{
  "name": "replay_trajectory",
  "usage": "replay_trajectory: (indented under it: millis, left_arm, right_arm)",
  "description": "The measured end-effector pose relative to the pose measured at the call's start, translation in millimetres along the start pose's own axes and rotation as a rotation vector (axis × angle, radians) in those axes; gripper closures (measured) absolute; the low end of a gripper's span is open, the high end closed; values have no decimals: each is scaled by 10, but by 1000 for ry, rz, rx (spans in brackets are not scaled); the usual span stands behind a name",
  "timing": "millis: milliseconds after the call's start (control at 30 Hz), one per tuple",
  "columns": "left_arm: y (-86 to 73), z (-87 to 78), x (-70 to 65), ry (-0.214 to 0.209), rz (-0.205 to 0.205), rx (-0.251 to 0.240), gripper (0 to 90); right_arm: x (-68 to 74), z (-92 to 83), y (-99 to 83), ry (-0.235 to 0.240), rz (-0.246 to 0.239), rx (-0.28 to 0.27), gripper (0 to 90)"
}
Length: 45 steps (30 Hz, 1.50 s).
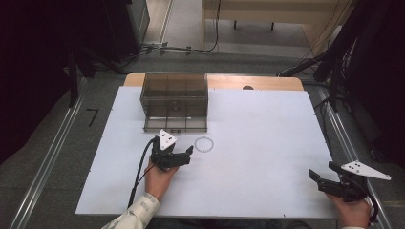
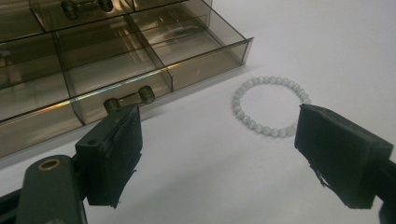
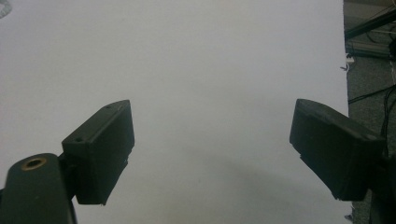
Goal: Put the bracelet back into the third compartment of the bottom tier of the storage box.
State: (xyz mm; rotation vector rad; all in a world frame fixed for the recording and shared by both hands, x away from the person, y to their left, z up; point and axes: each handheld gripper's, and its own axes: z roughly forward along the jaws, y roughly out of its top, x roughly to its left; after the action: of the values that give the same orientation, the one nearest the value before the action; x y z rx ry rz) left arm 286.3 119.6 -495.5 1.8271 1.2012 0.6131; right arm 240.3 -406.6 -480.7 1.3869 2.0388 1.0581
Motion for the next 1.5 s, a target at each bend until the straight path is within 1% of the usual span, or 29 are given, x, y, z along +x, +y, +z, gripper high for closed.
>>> replay_trajectory:
  millis: [167,433,533,633,667,700,767,800,933,967,1067,1100,1300,1500]
  left_arm:
    - [5,51,-30,-5,3,2,163]
    - [29,141,-77,-10,-9,5,209]
    - [34,177,-85,-5,-4,12,217]
    - [39,216,-88,-2,-10,16,231]
    - [41,225,-87,-3,-11,18,254]
    - [41,256,-84,-2,-20,23,264]
    - [39,274,-83,-1,-24,26,274]
    - [33,306,-81,9,-24,39,292]
    - [34,337,-75,19,-33,52,328]
    - [39,336,-71,22,-31,55,335]
    - [47,353,-67,26,-39,53,344]
    - [49,358,-67,28,-36,61,344]
    - [66,391,-84,36,-29,70,369]
    - [94,437,-110,36,-19,92,384]
  right_arm:
    - [-1,1,-1,-1,0,1,125]
    - [-5,1,-3,-3,0,-1,126]
    - [-6,0,-4,-2,1,-2,125]
    - [-7,-2,-5,-1,4,-2,126]
    - [-8,0,-5,-1,2,-2,126]
    - [-9,0,-4,-1,1,-2,126]
    - [-7,0,-4,-1,2,-1,126]
    - [-6,0,-2,-2,2,0,126]
    - [-7,0,-3,-1,2,-2,126]
    - [-9,1,-4,-1,1,-2,126]
    - [-8,2,-3,-2,1,0,126]
    - [-8,2,-3,-2,1,0,126]
    - [-4,6,2,-2,0,0,126]
    - [-6,2,1,-3,1,0,127]
